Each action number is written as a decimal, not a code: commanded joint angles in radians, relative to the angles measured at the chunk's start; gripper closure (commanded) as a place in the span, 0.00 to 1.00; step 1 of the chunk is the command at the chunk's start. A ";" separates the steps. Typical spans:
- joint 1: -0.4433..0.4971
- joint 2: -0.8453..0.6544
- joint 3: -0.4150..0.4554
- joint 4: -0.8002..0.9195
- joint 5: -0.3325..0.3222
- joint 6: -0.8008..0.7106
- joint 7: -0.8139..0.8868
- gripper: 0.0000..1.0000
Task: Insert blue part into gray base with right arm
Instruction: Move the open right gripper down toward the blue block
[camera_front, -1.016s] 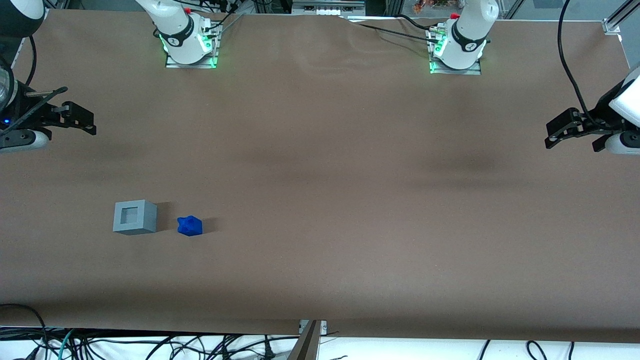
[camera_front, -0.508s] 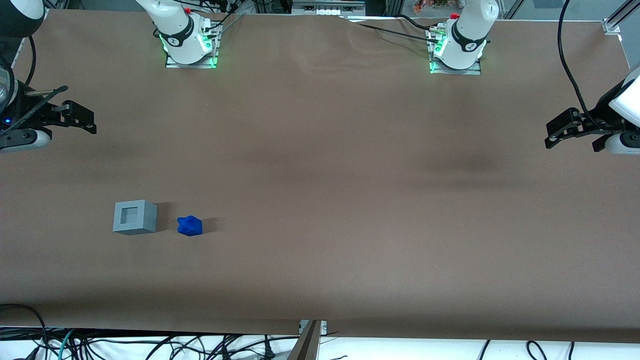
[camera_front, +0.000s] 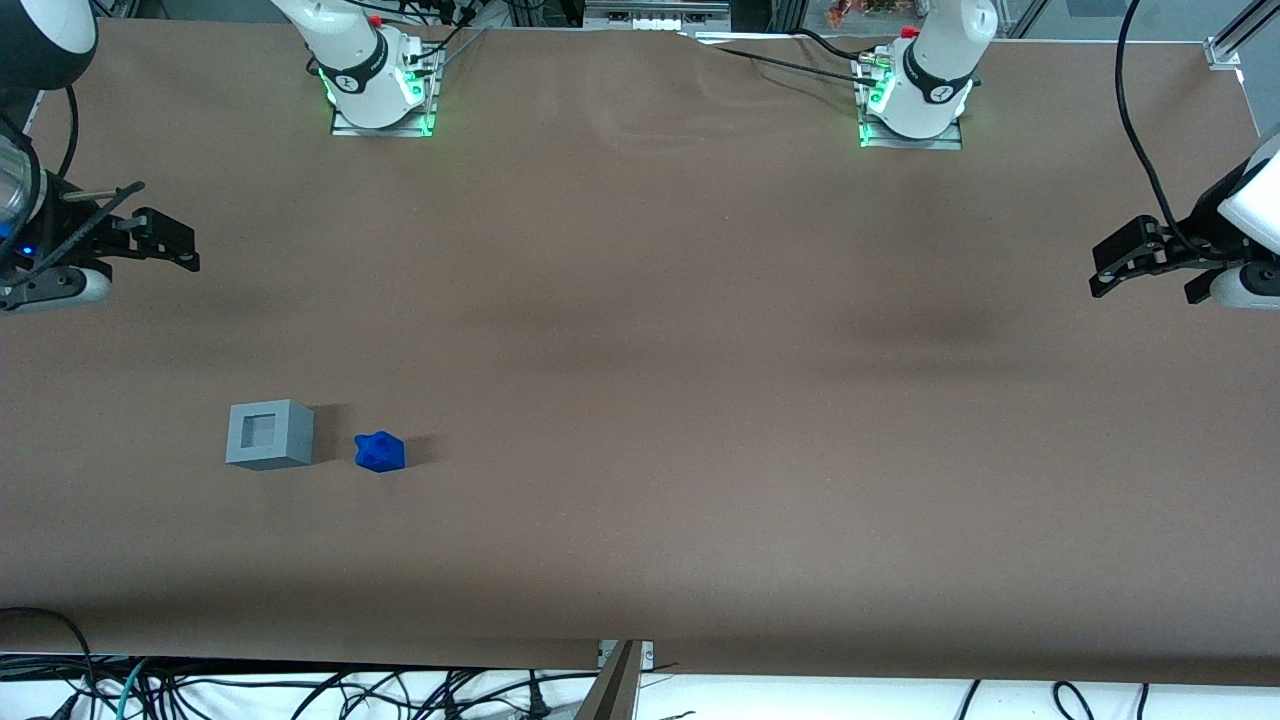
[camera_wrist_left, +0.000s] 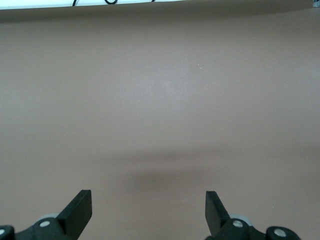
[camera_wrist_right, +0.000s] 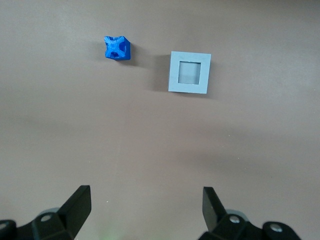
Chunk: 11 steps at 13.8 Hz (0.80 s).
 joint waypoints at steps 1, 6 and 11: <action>-0.001 0.044 0.027 -0.002 -0.012 0.035 0.068 0.01; 0.005 0.262 0.091 -0.056 -0.018 0.384 0.165 0.02; 0.036 0.414 0.093 -0.168 -0.101 0.785 0.180 0.02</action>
